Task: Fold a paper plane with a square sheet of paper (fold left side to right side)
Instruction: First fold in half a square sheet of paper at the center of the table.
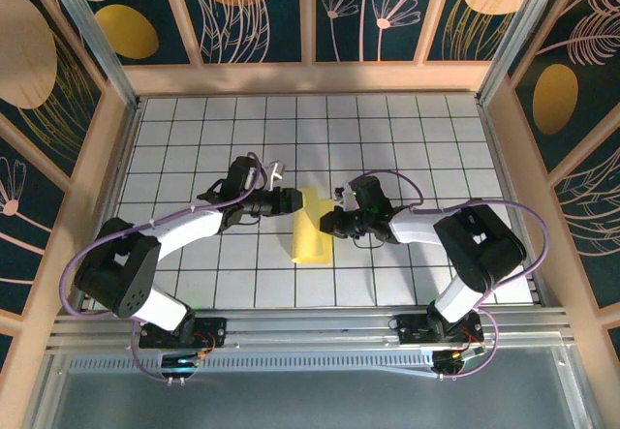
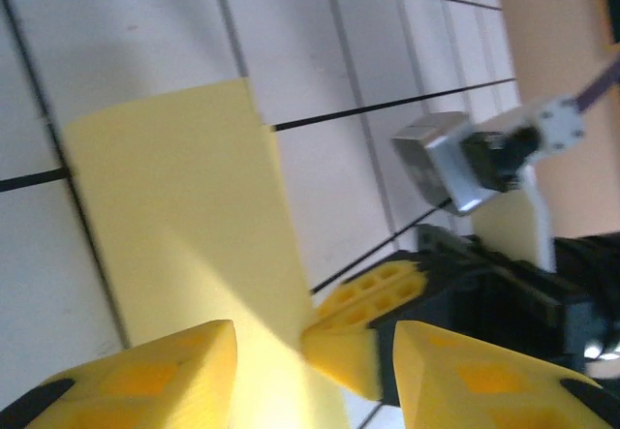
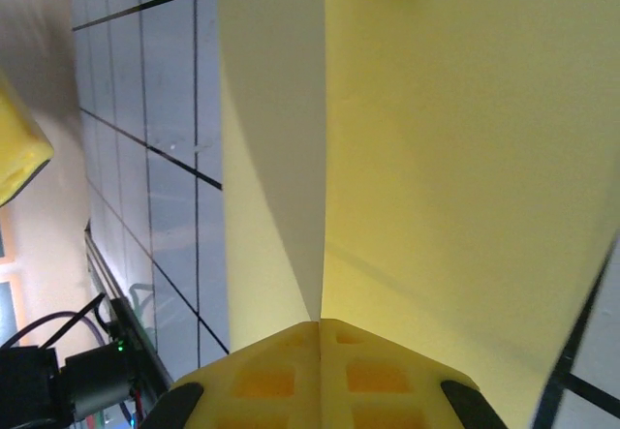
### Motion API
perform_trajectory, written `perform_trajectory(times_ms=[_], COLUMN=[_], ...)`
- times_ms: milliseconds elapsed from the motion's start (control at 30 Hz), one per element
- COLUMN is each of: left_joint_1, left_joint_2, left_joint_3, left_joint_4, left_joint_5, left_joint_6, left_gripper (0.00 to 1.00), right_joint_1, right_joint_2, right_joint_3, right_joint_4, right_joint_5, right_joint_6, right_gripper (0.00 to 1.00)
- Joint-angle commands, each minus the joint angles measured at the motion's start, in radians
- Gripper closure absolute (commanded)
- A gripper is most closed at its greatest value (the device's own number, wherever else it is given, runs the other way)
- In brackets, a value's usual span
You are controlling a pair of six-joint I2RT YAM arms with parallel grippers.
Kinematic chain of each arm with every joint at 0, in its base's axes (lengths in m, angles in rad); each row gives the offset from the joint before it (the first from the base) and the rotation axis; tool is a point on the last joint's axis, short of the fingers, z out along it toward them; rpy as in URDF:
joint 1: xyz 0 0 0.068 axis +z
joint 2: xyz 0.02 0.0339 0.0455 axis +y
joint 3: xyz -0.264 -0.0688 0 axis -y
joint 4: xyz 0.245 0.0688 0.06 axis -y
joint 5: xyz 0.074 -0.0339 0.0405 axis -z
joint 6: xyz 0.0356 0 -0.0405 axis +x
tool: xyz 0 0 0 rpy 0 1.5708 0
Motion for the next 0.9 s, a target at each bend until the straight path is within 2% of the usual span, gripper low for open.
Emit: perform_trajectory(times_ms=[0,533,733,867], left_joint_1=[-0.004,-0.054,-0.062,-0.077], left_joint_2=[0.031,0.204,0.254,0.281], left_joint_3=[-0.014,0.03,0.039,0.05], left_joint_4=[-0.099,-0.037,-0.039,-0.054], left_joint_5=[-0.072,-0.026,-0.049,-0.07], left_joint_6=[0.017,-0.011,-0.021,-0.026], left_gripper=[0.52,0.48,0.53,0.59], right_joint_1=[0.004,0.005,0.005,0.004], right_joint_2=[0.002,-0.014,-0.013,-0.026], right_joint_3=[0.026,0.025,0.024,0.027], right_joint_4=[-0.062,-0.138,-0.153,-0.174], right_joint_5=[0.055,0.07,0.068,0.074], right_joint_6=[-0.02,-0.036,-0.043,-0.051], right_gripper=[1.0,1.0,1.0,0.9])
